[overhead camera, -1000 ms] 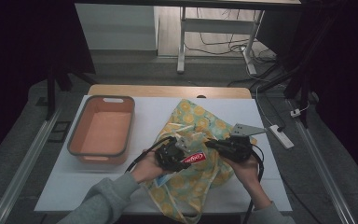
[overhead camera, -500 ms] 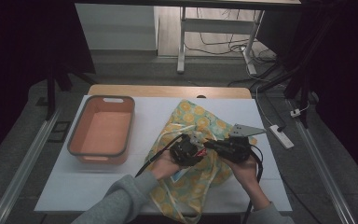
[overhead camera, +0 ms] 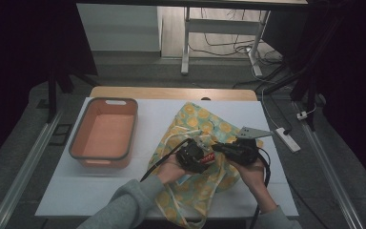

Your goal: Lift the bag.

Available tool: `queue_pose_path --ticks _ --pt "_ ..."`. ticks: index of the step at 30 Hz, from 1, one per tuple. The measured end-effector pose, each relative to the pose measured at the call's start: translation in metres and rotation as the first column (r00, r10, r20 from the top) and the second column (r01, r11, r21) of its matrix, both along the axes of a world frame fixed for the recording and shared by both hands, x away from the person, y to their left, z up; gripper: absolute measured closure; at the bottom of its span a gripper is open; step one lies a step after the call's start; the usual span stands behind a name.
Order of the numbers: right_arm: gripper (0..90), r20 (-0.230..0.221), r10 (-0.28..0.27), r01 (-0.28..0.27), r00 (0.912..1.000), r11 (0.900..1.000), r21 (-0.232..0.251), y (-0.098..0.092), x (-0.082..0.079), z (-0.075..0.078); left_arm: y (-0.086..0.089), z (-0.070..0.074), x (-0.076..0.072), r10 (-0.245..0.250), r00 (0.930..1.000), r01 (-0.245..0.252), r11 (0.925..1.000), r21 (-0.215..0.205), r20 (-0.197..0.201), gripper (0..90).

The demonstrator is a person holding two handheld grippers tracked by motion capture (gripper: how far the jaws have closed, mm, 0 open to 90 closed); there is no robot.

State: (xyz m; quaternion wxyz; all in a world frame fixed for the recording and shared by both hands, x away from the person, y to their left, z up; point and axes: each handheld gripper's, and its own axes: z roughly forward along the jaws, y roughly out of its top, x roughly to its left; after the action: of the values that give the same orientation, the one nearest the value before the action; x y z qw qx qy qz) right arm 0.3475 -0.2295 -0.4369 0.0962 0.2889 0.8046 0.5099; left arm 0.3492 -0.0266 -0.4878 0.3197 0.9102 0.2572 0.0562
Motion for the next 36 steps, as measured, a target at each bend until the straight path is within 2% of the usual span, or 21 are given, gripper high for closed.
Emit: queue_pose_path --ticks 3,4,5,7,8,11,14,17,20,24,30,33,36 --pt "89.4 0.002 0.0 0.0 1.0 1.0 -0.004 -0.001 0.0 0.0 0.013 0.015 -0.013 -0.008 0.9992 0.009 0.9996 -0.028 0.04 45.0" --pt "89.4 0.001 0.001 -0.001 1.0 1.0 -0.006 -0.001 0.0 0.0 0.018 0.02 -0.018 -0.005 0.9976 0.008 0.9992 -0.04 0.07 44.2" --pt "89.3 0.0 0.001 -0.001 1.0 1.0 -0.005 0.0 0.0 -0.001 0.025 0.026 -0.023 0.001 0.9952 0.005 0.9984 -0.056 0.098 43.7" --pt "89.3 -0.001 0.003 -0.003 1.0 1.0 -0.008 0.0 0.0 -0.001 0.039 0.037 -0.032 0.008 0.9924 0.005 0.9947 -0.103 0.123 43.7" --pt "89.3 -0.001 0.004 -0.004 1.0 1.0 -0.007 0.001 -0.001 -0.001 0.049 0.043 -0.036 0.014 0.9918 0.004 0.9902 -0.14 0.127 43.7" --pt "89.3 -0.005 0.008 -0.008 1.0 1.0 -0.012 0.001 -0.002 -0.002 0.074 0.053 -0.043 0.038 0.9901 -0.011 0.9804 -0.197 0.135 42.6" --pt "89.3 -0.008 0.014 -0.014 0.9999 1.0 -0.02 0.002 -0.003 -0.004 0.099 0.058 -0.045 0.088 0.9851 -0.059 0.9795 -0.193 0.147 40.7" --pt "89.3 -0.012 0.005 -0.006 0.9999 1.0 -0.021 0.0 -0.003 -0.006 0.125 0.058 -0.044 0.136 0.9823 -0.107 0.9724 -0.207 0.129 39.1" --pt "89.3 -0.013 0.002 -0.002 0.9999 1.0 -0.021 -0.001 -0.003 -0.007 0.148 0.053 -0.043 0.162 0.9802 -0.141 0.975 -0.172 0.114 38.5" --pt "89.3 -0.019 0.001 -0.001 0.9998 1.0 -0.022 -0.002 -0.004 -0.008 0.163 0.044 -0.037 0.2 0.9774 -0.187 0.9697 -0.157 0.069 38.3" --pt "89.1 -0.015 0.006 -0.007 0.9999 0.999 -0.031 -0.002 -0.009 -0.012 0.152 0.029 -0.029 0.185 0.982 -0.18 0.9764 -0.119 0.035 36.5" --pt "89.1 -0.013 -0.001 0.0 0.9999 0.999 -0.042 -0.006 -0.013 -0.013 0.141 0.021 -0.023 0.185 0.9823 -0.182 0.9804 -0.075 0.029 35.6" --pt "89.1 -0.015 -0.009 0.009 0.9998 0.999 -0.036 -0.009 -0.013 -0.014 0.128 0.011 -0.016 0.207 0.978 -0.206 0.9783 -0.02 0.027 35.4"
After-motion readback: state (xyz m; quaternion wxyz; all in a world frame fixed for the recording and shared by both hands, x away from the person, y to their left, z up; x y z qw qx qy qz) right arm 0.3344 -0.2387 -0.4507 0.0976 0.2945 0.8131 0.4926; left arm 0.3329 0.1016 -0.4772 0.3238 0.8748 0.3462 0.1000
